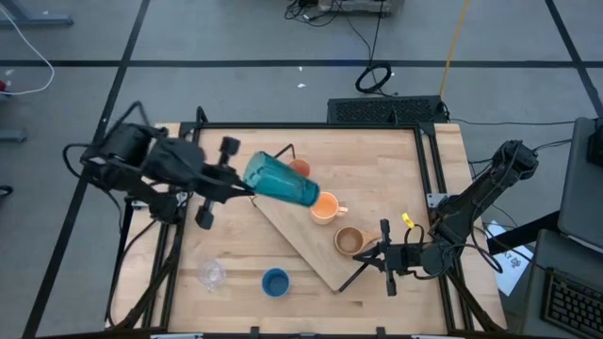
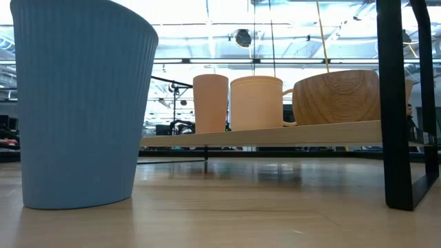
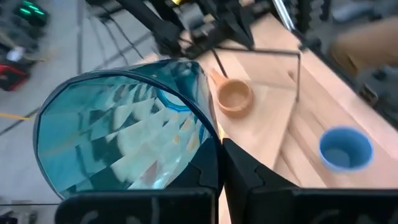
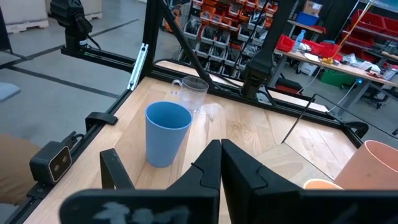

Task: Stack small to large cups/mugs on shelf
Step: Put the blue glass on the shelf

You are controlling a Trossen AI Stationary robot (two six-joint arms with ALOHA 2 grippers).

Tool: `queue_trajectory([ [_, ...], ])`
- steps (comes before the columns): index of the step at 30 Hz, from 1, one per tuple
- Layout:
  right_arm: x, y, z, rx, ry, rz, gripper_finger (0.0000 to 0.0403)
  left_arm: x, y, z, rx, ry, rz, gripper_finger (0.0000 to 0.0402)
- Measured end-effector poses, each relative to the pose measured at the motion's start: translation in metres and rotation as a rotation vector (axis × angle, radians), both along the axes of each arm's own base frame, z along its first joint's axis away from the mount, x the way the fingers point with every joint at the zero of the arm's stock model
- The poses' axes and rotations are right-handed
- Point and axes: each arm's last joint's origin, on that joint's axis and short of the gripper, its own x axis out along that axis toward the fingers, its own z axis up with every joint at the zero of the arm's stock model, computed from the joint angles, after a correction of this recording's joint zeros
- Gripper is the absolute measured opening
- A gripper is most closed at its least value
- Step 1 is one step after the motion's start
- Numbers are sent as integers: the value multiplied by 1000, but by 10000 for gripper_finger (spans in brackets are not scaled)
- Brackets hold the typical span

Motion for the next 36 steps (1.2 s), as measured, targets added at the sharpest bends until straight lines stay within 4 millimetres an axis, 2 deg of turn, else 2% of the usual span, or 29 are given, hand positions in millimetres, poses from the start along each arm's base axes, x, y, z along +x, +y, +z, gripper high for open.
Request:
queue_trajectory([
  [4,0,0,0,-3,0,1,0,14,-3,-14,8,103,-38,4],
  [10,0,0,0,-4,0,1,0,23,-6,-30,17,249,-54,4],
  [19,0,0,0,-3,0,1,0,17,-4,-36,4,342,-24,4],
  [24,0,0,0,-3,0,1,0,18,-5,-36,24,339,-44,4],
  [36,0,0,0,4,4,-2,0,56,2,-61,102,431,-52,5],
])
